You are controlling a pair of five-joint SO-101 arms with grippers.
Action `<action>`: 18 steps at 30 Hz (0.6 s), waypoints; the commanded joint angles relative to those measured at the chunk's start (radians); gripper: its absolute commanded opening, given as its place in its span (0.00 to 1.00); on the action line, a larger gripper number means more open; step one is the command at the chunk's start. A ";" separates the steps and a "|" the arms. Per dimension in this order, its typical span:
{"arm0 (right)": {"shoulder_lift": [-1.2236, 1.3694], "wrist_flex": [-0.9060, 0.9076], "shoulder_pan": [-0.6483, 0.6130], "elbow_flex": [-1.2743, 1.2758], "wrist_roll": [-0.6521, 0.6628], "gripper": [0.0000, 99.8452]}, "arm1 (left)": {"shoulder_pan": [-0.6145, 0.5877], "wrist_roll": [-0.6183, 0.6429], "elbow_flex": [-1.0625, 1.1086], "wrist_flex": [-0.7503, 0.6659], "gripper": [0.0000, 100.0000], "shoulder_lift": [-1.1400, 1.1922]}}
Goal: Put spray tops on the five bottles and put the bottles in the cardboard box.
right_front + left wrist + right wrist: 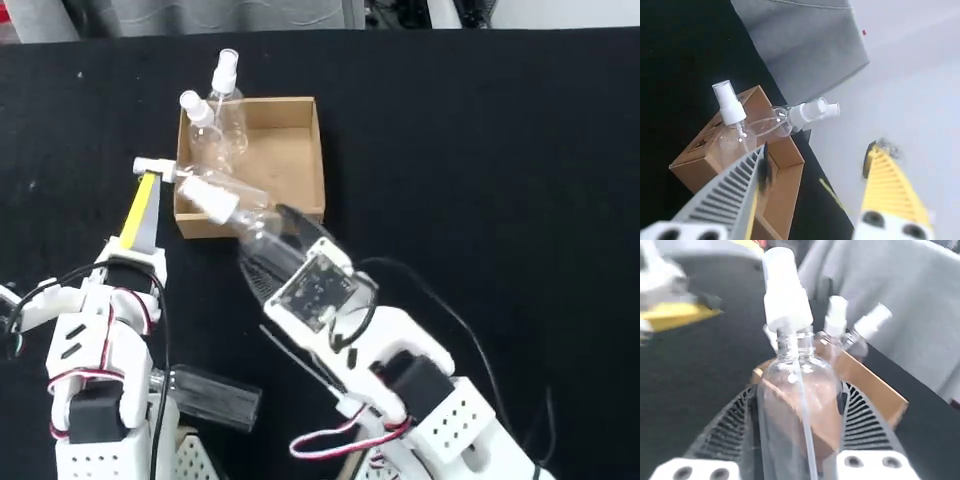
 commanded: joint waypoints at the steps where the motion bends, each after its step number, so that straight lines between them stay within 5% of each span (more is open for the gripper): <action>1: -0.041 -0.029 -0.089 -0.074 -0.008 0.11 | -0.007 0.005 0.025 -0.078 0.30 -0.002; 8: -0.041 -0.029 -0.100 -0.067 -0.008 0.11 | 0.004 0.002 0.050 -0.115 0.30 -0.002; 18: -0.041 -0.025 -0.100 -0.030 0.000 0.11 | 0.110 -0.176 0.056 -0.087 0.30 -0.002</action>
